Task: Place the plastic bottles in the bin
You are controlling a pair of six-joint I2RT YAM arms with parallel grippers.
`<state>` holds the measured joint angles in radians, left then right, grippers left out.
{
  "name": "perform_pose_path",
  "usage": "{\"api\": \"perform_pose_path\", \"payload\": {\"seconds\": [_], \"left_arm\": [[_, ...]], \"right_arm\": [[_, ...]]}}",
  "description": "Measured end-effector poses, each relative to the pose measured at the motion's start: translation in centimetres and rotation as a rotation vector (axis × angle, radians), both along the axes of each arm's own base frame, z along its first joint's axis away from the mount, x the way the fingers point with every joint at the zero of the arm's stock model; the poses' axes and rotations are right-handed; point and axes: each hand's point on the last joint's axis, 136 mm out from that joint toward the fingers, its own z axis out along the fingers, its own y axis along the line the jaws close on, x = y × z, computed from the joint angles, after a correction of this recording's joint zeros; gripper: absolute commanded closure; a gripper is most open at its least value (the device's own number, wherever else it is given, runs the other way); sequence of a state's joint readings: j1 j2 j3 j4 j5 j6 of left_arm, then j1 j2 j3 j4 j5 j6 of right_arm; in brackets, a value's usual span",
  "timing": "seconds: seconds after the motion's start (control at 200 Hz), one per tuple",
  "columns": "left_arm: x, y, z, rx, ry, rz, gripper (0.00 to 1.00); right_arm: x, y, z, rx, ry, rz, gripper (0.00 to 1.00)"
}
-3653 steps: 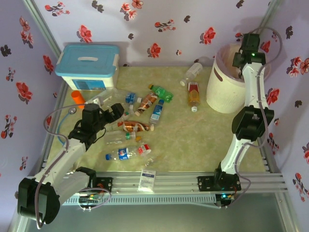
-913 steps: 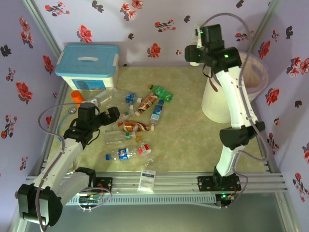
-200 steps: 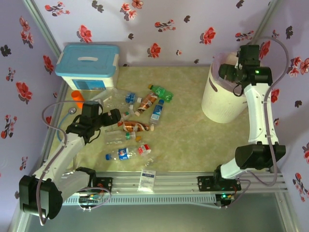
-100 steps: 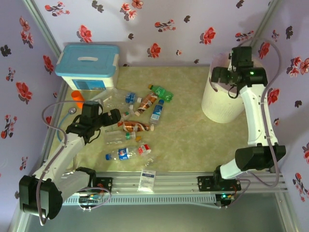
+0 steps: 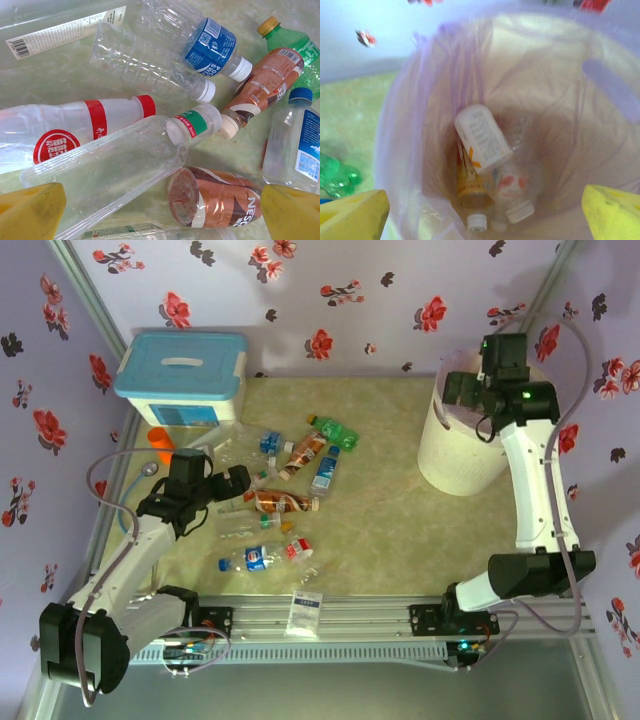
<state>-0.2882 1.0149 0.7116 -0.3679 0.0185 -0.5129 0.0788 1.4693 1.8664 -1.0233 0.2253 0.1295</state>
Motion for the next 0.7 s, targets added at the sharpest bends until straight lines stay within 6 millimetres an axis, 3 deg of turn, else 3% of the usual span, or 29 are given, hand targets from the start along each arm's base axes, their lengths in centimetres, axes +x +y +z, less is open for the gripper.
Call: {"api": "perform_pose_path", "payload": {"seconds": [0.13,0.235,0.33,0.435,0.7], "left_arm": [[0.0,0.0,0.0,0.000,0.000,0.000,0.00],[0.0,0.0,0.0,0.001,0.000,0.000,0.00],[0.0,0.1,0.0,0.004,0.000,0.002,0.00],[0.0,0.1,0.0,0.007,-0.001,0.005,0.00],[0.3,0.2,0.1,0.016,0.000,0.010,0.00]], "right_arm": [[-0.1,0.0,2.6,-0.001,-0.067,0.005,0.01],[-0.1,0.3,2.7,0.000,-0.066,0.014,0.01],[-0.2,1.8,2.6,0.012,-0.064,0.059,0.01],[-0.5,5.2,2.7,0.027,-0.065,0.156,0.03],[-2.7,16.4,2.0,0.031,-0.042,0.451,0.04]]}}
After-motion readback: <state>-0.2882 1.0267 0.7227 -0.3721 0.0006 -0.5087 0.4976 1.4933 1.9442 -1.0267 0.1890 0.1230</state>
